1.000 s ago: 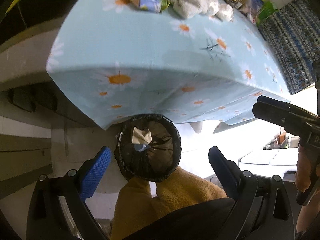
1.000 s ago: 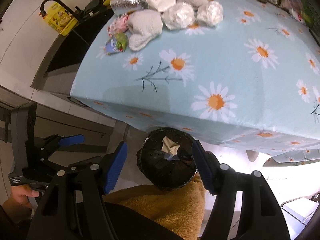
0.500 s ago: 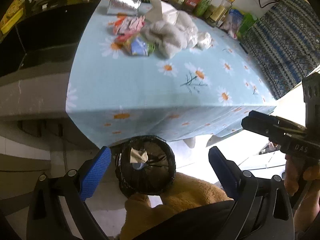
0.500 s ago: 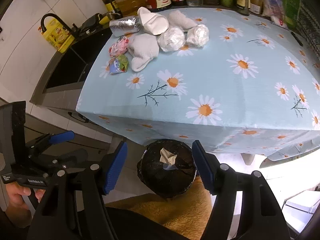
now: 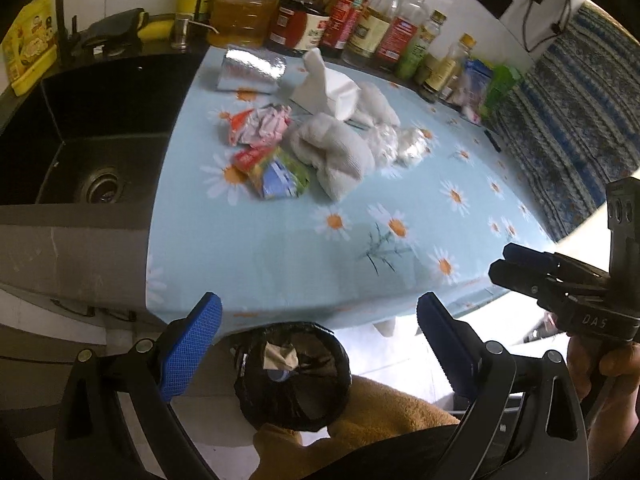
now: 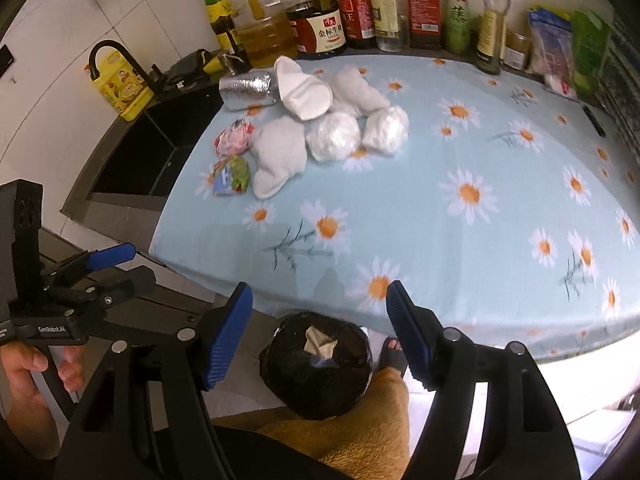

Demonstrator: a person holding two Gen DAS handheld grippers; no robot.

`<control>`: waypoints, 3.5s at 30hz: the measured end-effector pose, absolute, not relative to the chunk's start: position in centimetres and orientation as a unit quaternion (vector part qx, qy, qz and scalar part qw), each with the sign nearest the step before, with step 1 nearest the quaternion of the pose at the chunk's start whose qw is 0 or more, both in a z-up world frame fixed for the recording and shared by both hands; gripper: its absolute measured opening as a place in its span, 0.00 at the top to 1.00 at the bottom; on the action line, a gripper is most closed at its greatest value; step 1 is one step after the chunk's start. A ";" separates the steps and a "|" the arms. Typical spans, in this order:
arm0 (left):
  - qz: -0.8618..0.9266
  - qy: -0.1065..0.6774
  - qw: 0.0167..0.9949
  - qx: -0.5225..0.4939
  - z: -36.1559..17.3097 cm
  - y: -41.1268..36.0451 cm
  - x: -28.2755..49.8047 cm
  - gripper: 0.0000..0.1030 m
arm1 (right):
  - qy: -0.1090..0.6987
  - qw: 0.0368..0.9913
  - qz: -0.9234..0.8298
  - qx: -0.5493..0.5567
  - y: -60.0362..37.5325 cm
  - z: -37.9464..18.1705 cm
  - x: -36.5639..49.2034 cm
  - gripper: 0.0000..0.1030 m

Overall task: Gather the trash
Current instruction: 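Move both open tools back up to the trash on the cloth, then grasp the red snack wrapper with the left tool while the right tool grasps a clear plastic bag bundle, then carry both items to the black bin and open both tools over it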

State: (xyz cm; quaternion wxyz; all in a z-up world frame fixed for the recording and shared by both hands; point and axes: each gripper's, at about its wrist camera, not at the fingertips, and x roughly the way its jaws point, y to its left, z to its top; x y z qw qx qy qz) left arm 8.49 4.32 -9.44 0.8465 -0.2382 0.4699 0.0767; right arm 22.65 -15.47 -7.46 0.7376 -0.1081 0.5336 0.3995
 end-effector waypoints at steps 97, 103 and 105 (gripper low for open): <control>0.233 0.478 0.823 -0.200 -10.2 5.6 16.2 0.49 | 0.566 0.661 0.488 -0.073 -14.3 -11.6 33.5 0.49; 0.188 0.473 0.838 -0.198 -9.8 3.5 13.7 0.49 | 0.563 0.671 0.476 -0.073 -15.3 -10.7 29.5 0.49; 0.171 0.472 0.842 -0.196 -9.8 2.8 12.9 0.49 | 0.566 0.674 0.469 -0.072 -15.8 -10.7 28.0 0.49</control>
